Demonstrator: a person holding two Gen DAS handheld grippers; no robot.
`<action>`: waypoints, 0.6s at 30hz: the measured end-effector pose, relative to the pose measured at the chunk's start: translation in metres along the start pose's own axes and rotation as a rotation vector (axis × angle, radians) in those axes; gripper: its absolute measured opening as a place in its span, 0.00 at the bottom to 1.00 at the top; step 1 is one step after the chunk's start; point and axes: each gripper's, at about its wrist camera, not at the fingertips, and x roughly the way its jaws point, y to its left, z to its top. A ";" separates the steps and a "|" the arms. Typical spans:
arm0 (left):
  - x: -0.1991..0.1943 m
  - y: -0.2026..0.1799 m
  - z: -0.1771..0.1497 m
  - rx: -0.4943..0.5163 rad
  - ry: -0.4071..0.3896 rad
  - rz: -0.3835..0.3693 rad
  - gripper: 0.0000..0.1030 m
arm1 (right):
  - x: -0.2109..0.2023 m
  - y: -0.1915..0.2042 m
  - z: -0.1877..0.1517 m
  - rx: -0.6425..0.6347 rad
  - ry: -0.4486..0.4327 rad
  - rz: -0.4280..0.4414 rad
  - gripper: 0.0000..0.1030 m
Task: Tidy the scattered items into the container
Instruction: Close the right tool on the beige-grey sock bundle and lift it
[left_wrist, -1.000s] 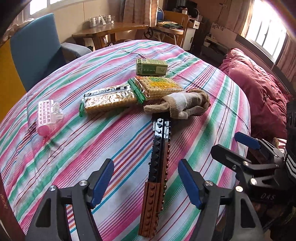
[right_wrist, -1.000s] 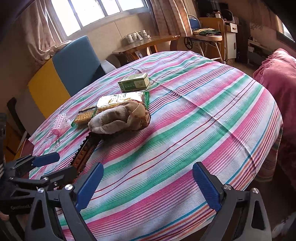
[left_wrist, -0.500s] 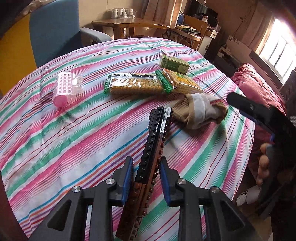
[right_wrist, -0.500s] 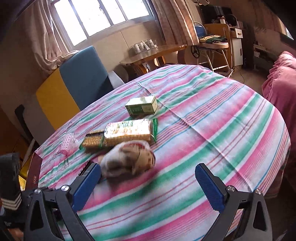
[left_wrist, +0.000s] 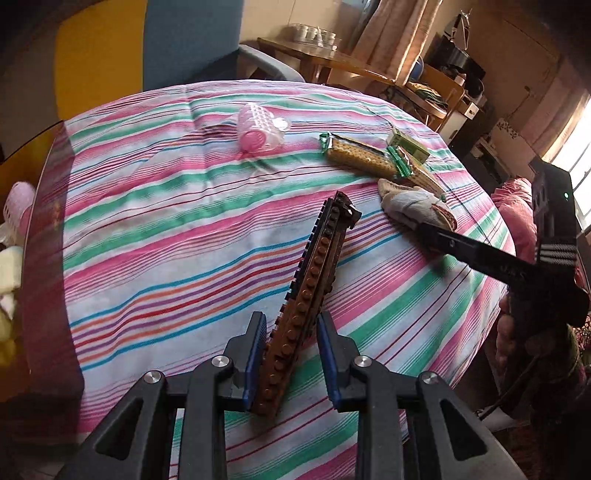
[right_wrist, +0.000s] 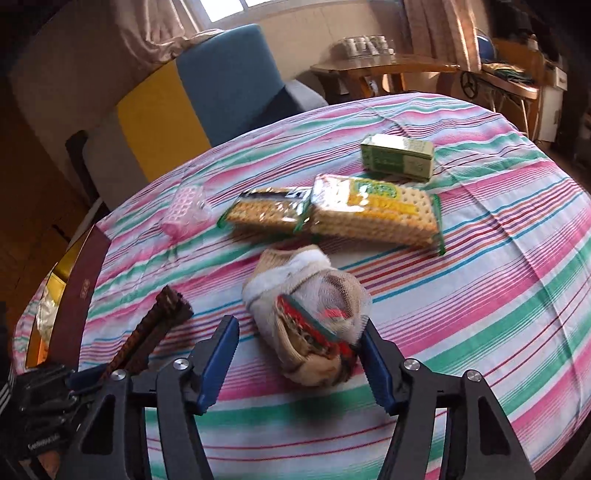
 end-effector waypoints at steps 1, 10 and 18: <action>-0.003 0.004 -0.004 -0.006 -0.002 0.003 0.27 | -0.002 0.007 -0.007 -0.009 0.008 0.019 0.62; -0.027 0.013 -0.027 0.008 -0.038 -0.014 0.32 | -0.028 0.041 -0.050 -0.049 0.024 0.054 0.62; -0.033 -0.001 -0.003 0.114 -0.082 -0.010 0.39 | -0.052 0.031 -0.030 -0.010 -0.060 -0.050 0.63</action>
